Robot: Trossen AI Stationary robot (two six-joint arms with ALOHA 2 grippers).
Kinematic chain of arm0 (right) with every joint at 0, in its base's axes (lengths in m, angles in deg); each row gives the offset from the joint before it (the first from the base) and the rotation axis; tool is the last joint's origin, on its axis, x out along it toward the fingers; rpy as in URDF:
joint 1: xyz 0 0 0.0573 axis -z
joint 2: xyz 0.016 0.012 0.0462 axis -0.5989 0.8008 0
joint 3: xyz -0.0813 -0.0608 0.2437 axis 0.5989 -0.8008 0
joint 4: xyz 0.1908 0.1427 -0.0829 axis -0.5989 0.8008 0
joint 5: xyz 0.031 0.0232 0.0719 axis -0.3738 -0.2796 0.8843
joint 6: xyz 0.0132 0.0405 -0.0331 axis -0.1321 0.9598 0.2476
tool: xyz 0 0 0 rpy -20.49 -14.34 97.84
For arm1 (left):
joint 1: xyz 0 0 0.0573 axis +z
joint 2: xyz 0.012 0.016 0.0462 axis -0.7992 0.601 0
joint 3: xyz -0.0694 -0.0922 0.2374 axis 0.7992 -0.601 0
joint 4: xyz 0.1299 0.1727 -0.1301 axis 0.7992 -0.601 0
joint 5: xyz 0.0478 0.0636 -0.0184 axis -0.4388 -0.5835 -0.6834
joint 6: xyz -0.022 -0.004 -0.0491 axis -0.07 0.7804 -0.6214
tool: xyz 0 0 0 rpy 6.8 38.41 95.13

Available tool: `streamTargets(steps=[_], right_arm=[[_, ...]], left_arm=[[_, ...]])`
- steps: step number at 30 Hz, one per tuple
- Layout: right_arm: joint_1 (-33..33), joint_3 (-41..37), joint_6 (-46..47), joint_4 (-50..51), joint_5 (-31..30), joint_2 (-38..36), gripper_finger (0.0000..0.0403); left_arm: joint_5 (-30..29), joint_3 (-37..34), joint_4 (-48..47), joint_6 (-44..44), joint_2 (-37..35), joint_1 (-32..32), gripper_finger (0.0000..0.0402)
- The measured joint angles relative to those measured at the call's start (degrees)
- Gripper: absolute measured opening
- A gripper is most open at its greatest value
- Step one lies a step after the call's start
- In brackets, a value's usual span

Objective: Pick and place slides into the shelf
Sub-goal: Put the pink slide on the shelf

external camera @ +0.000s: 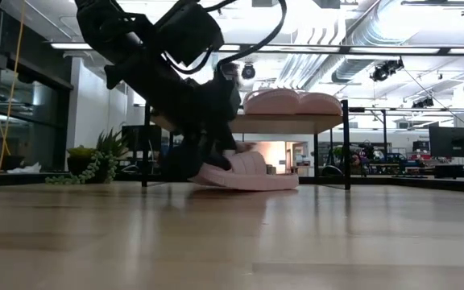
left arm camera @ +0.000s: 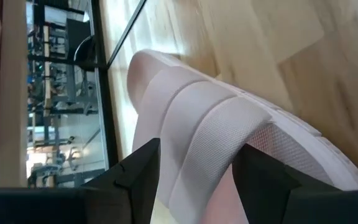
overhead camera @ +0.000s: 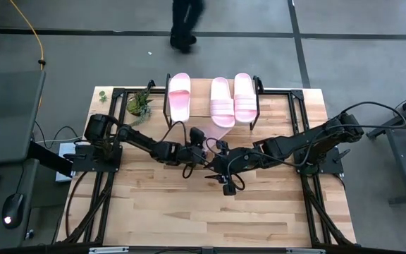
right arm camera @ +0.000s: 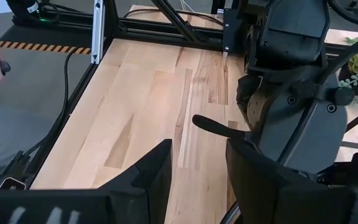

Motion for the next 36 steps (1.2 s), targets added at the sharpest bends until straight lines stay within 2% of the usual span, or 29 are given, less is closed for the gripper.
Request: streamTargets(steps=[9, 15, 19, 28, 32, 36], right_arm=[[0.0, 0.0, 0.4, -0.4, 0.0, 0.0, 0.0142], [0.0, 0.0, 1.5, -0.4, 0.0, 0.0, 0.0142], [-0.3, 0.0, 1.5, -0.4, -0.3, 0.0, 0.0142], [-1.4, 0.0, 1.0, -1.9, -0.6, 0.1, 0.0142], [-1.5, 0.0, 1.0, -1.9, -1.0, 0.1, 0.0142], [-1.4, 0.0, 0.8, -1.9, -1.2, 0.1, 0.0142]], left_arm=[[5.4, 0.0, 1.9, -0.7, 0.0, 0.0, 0.0179], [4.4, 0.0, 1.9, -0.7, 0.0, 0.0, 0.0172], [2.9, 0.0, 1.9, -0.7, 0.0, 0.0, 0.0138], [2.8, 0.0, 1.8, -0.7, 0.0, 0.0, 0.0012], [1.9, 0.0, 1.8, -0.7, 0.0, -0.1, 0.0015], [-3.4, 0.0, 1.7, -0.2, -0.1, -1.0, 0.0006]])
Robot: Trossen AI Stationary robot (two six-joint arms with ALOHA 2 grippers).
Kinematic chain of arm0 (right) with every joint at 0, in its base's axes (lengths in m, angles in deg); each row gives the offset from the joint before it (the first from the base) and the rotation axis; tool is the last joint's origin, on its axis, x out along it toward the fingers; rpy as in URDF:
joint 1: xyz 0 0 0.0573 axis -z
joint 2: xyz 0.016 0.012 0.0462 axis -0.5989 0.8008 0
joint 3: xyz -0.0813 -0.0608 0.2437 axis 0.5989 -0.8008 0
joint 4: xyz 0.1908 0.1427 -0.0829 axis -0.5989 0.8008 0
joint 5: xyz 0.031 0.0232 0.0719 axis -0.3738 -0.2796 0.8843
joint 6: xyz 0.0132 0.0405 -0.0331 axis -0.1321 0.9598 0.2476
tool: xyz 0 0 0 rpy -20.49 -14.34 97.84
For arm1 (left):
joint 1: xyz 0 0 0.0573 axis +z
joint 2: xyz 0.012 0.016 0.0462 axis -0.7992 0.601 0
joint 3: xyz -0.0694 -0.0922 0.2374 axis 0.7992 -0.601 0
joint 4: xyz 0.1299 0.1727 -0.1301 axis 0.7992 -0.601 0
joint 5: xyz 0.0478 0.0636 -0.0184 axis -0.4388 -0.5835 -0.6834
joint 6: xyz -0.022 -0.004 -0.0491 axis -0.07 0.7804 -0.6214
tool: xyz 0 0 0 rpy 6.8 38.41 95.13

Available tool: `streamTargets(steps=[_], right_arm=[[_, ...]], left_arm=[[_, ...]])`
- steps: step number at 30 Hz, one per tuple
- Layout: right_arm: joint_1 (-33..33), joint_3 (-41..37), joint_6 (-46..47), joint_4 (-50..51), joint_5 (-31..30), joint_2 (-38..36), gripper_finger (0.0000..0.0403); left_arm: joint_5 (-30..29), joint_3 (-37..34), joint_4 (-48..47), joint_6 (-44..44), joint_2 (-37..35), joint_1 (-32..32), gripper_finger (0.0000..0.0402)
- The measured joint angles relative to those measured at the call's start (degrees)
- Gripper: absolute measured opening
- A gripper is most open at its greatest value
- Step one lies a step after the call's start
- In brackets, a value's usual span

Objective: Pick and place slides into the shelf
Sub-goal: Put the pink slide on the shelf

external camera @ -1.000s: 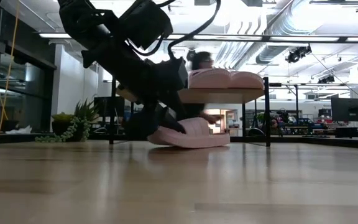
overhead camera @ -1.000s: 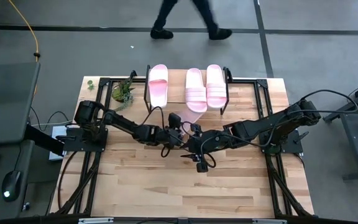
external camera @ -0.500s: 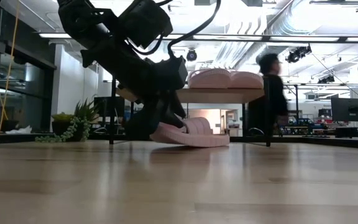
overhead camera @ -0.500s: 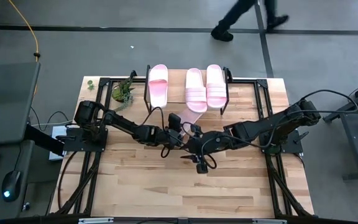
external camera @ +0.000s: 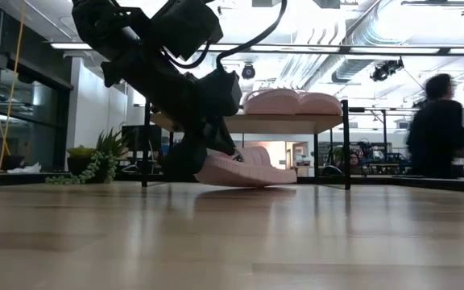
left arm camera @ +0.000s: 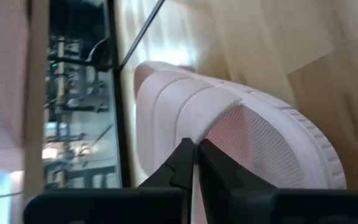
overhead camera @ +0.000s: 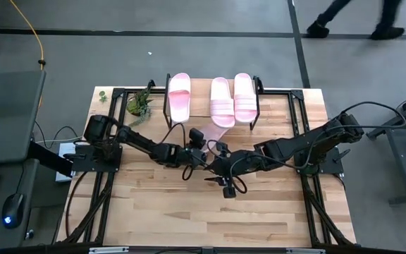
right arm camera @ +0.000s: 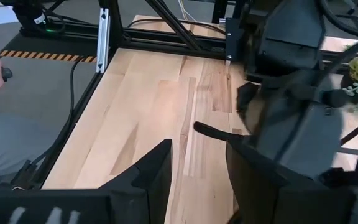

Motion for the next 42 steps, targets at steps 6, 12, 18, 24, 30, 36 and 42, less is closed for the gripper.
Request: streamTargets(steps=[6, 12, 18, 24, 30, 36, 42], right_arm=[[0.0, 0.0, 0.0, 0.7, -6.5, 0.0, 0.0142], [0.0, 0.0, 0.6, 0.8, -11.7, 0.0, 0.0142], [0.0, 0.0, 1.3, 2.0, -17.5, 0.0, 0.0142], [0.5, 0.0, 4.4, 4.9, -25.4, -0.1, 0.0142], [0.6, 0.0, 5.8, 6.2, -29.6, -0.2, 0.0142], [0.6, 0.0, 8.6, 7.6, -31.0, -1.9, 0.0142], [0.3, 0.0, 11.2, 11.4, -34.5, -4.3, 0.0142]], left_arm=[[-3.7, 0.0, -0.2, 0.9, 0.0, -2.2, 0.0005], [-6.4, 0.0, -0.4, 0.9, 0.0, -4.7, 0.0003], [-10.7, 0.0, -0.4, 0.9, 0.0, -7.0, 0.0002], [-17.2, 0.0, -0.2, 0.9, 0.0, -9.2, 0.0001], [-22.8, 1.5, -0.3, 1.0, 0.0, -11.4, 0.0000], [-25.7, 5.6, -3.5, 1.0, 0.0, -14.0, 0.0000], [-28.2, 9.8, -7.8, 1.1, 0.0, -16.7, 0.0000]])
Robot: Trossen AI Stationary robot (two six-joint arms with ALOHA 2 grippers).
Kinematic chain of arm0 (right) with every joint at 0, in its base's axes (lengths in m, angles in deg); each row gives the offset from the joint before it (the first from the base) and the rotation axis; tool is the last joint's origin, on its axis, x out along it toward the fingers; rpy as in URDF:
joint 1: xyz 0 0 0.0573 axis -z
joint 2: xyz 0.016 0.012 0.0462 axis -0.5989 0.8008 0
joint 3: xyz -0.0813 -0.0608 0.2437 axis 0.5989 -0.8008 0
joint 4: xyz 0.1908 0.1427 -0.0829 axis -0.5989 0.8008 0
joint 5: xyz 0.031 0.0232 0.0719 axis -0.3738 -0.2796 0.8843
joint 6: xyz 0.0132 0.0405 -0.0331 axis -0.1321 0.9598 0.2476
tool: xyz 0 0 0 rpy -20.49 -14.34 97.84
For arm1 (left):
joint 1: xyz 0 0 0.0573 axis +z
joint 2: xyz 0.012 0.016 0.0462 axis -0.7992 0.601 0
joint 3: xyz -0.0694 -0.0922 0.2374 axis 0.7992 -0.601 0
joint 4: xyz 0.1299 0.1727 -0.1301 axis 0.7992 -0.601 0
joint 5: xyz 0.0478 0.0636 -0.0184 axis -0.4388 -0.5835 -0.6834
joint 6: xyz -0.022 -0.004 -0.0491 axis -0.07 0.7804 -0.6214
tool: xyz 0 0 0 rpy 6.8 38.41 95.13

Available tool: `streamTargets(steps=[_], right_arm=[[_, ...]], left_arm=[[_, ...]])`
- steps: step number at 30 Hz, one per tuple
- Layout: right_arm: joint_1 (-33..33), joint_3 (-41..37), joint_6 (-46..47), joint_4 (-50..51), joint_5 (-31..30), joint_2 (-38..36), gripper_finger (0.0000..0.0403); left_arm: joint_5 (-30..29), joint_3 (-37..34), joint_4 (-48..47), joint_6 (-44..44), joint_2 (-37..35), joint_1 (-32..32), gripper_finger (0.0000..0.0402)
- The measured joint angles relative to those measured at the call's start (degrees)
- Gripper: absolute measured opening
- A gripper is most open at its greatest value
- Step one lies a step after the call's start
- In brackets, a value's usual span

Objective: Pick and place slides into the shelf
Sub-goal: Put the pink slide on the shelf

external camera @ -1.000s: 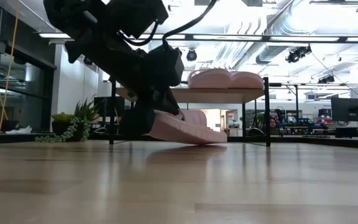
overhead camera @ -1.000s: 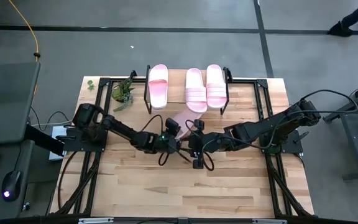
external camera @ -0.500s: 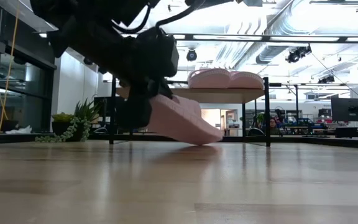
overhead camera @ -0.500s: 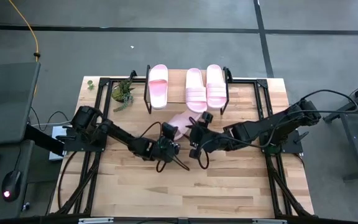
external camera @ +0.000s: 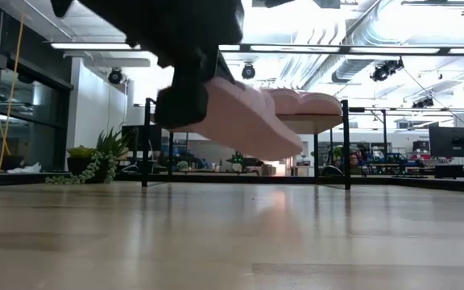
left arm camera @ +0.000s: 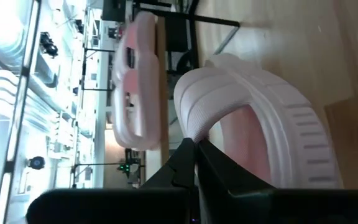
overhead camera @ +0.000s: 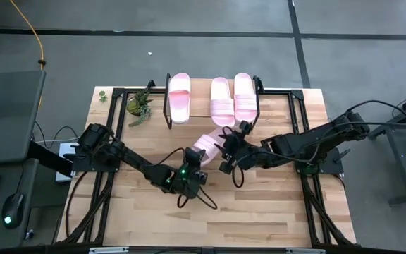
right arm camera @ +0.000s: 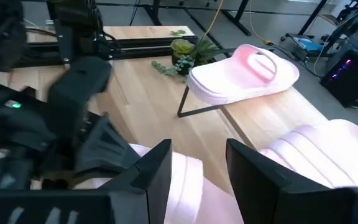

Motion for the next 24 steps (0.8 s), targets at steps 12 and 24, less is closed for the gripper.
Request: streamTargets(steps=[12, 24], right_arm=[[-0.6, 0.0, 0.4, 1.7, -0.3, -1.5, 0.0142], [-0.6, 0.0, 0.6, 2.2, -0.3, -1.5, 0.0142]], left_arm=[[-2.3, 3.6, -3.0, -0.2, 0.0, -6.2, 0.0000], [-9.0, 9.7, -12.0, -0.1, 0.0, -9.3, 0.0000]])
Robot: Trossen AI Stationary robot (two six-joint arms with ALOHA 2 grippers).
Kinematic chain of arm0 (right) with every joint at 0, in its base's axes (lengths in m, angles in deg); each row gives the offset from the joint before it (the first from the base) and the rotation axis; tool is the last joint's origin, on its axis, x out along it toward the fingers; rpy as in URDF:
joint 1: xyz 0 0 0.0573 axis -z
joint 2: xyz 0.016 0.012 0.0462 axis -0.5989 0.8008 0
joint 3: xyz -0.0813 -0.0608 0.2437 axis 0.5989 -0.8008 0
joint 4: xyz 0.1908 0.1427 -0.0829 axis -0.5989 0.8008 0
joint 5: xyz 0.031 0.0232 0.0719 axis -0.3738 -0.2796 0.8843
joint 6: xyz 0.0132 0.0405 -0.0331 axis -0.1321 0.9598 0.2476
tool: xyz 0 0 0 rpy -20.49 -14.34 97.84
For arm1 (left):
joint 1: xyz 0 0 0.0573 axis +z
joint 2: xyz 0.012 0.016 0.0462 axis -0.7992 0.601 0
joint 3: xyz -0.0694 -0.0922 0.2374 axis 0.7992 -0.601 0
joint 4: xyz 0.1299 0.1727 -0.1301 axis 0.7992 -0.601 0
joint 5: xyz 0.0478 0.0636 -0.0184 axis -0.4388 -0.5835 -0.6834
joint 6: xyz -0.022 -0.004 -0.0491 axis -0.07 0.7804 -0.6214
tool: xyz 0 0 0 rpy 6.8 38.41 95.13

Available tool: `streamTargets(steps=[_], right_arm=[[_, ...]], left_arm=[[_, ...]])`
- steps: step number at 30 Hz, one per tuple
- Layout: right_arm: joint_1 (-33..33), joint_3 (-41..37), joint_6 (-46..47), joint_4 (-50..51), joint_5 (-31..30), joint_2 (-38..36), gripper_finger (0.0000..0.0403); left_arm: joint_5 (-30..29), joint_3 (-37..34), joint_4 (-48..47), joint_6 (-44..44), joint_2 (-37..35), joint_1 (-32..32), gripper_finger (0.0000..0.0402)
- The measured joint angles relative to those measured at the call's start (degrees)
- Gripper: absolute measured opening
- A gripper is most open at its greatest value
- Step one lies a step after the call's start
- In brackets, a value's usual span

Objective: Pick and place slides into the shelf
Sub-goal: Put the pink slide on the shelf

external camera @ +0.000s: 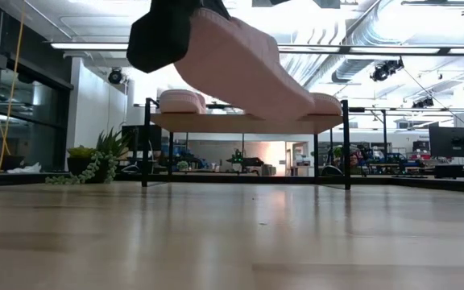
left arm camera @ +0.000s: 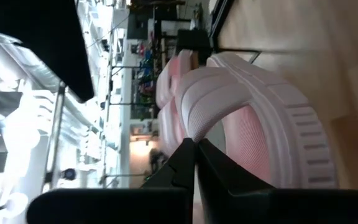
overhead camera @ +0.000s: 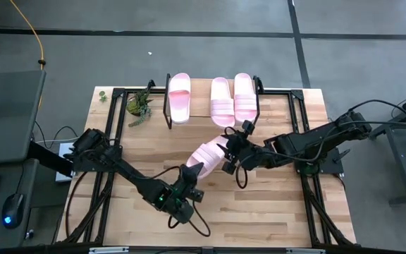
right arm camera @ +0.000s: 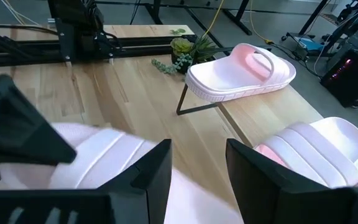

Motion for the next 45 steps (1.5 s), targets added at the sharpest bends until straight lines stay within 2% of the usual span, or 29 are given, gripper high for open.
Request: streamTargets(steps=[14, 24, 34, 45], right_arm=[[-0.1, 0.0, 2.3, 3.2, 0.1, -0.8, 0.0142], [-0.5, 0.0, 2.9, 4.4, 0.1, -0.8, 0.0142], [-0.7, 0.0, 2.8, 4.5, 0.0, -0.8, 0.0142], [-0.7, 0.0, 2.8, 5.2, 0.0, -0.8, 0.0142]], left_arm=[[-4.1, 8.4, -11.9, 0.0, 0.0, -0.1, 0.0000], [-5.3, 13.3, -17.0, -0.1, -0.1, -0.3, 0.0000], [-6.7, 14.0, -19.3, 1.1, -0.1, 0.5, 0.0000], [-8.7, 14.0, -24.2, 1.5, -1.1, 6.0, 0.0000]])
